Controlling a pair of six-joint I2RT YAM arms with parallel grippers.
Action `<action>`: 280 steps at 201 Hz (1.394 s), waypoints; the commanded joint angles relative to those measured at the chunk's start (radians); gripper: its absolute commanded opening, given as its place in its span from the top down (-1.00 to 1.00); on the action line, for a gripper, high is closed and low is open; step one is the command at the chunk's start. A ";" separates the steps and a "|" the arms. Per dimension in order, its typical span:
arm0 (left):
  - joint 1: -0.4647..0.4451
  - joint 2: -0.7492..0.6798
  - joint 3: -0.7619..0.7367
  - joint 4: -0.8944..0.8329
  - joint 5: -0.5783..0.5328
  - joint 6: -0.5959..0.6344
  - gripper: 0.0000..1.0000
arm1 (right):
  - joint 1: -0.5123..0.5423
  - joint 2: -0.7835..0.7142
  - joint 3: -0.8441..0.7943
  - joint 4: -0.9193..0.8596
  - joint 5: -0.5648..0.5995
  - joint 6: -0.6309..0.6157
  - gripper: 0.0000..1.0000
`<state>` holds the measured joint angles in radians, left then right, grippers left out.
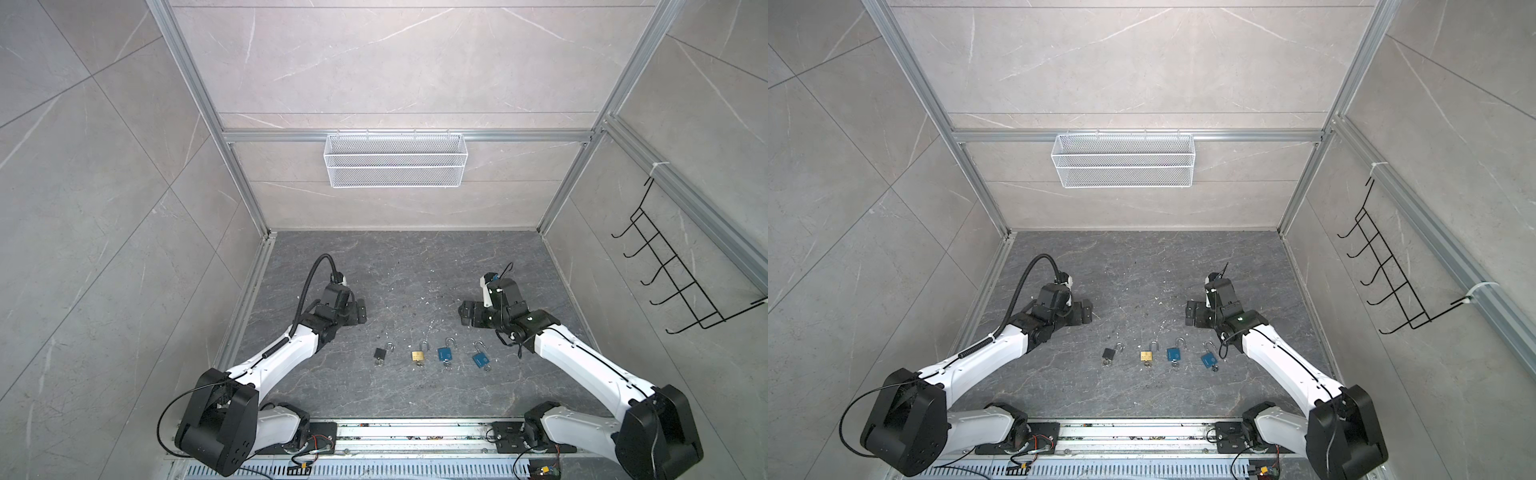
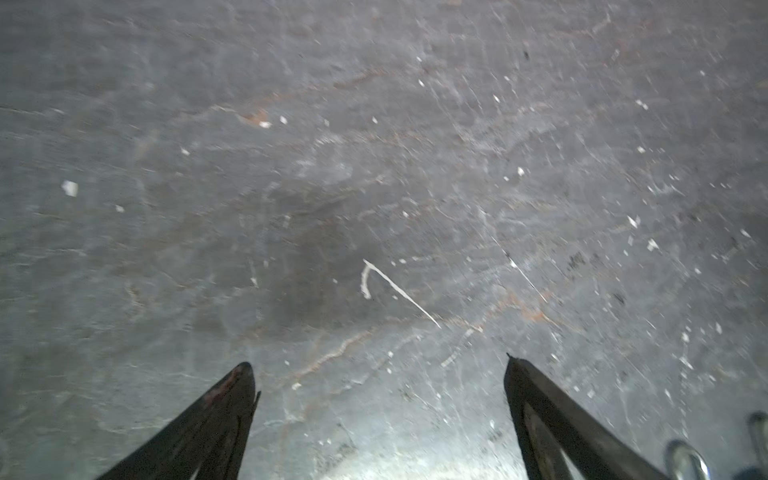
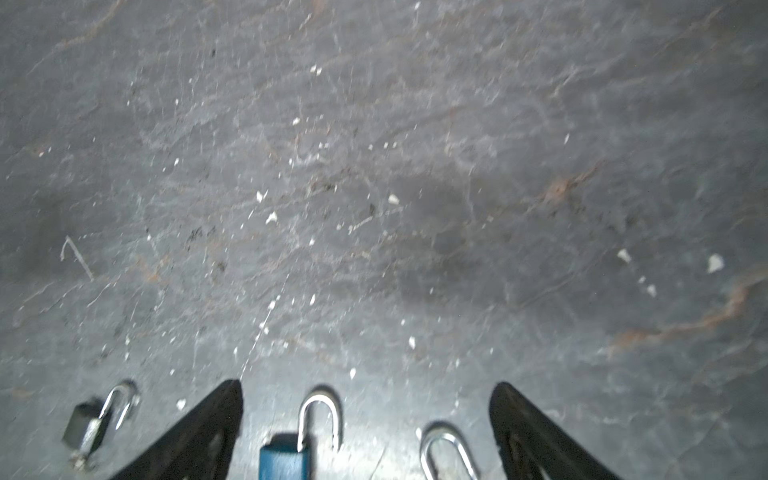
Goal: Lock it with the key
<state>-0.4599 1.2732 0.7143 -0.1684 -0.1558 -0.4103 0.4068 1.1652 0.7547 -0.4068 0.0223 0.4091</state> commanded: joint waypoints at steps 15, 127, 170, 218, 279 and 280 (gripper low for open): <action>-0.032 0.015 0.046 -0.016 0.175 -0.084 -0.88 | 0.033 -0.077 -0.099 -0.141 -0.080 0.123 -0.74; -0.099 -0.007 0.040 -0.011 0.272 -0.127 -0.86 | 0.089 -0.048 -0.190 -0.161 0.002 0.238 -0.27; -0.101 -0.023 0.025 -0.005 0.271 -0.120 -0.86 | 0.090 0.006 -0.204 -0.127 0.094 0.283 -0.26; -0.101 -0.014 0.027 -0.005 0.283 -0.117 -0.85 | 0.091 0.057 -0.208 -0.082 0.086 0.302 -0.27; -0.103 0.015 0.033 0.014 0.304 -0.113 -0.85 | 0.121 0.009 -0.256 -0.064 0.022 0.358 -0.25; -0.103 0.015 0.033 0.015 0.305 -0.114 -0.85 | 0.122 0.007 -0.255 -0.064 0.022 0.359 -0.25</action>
<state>-0.5568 1.2797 0.7315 -0.1787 0.1177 -0.5251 0.5056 1.2091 0.5190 -0.4694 0.0742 0.7238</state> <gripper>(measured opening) 0.925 0.629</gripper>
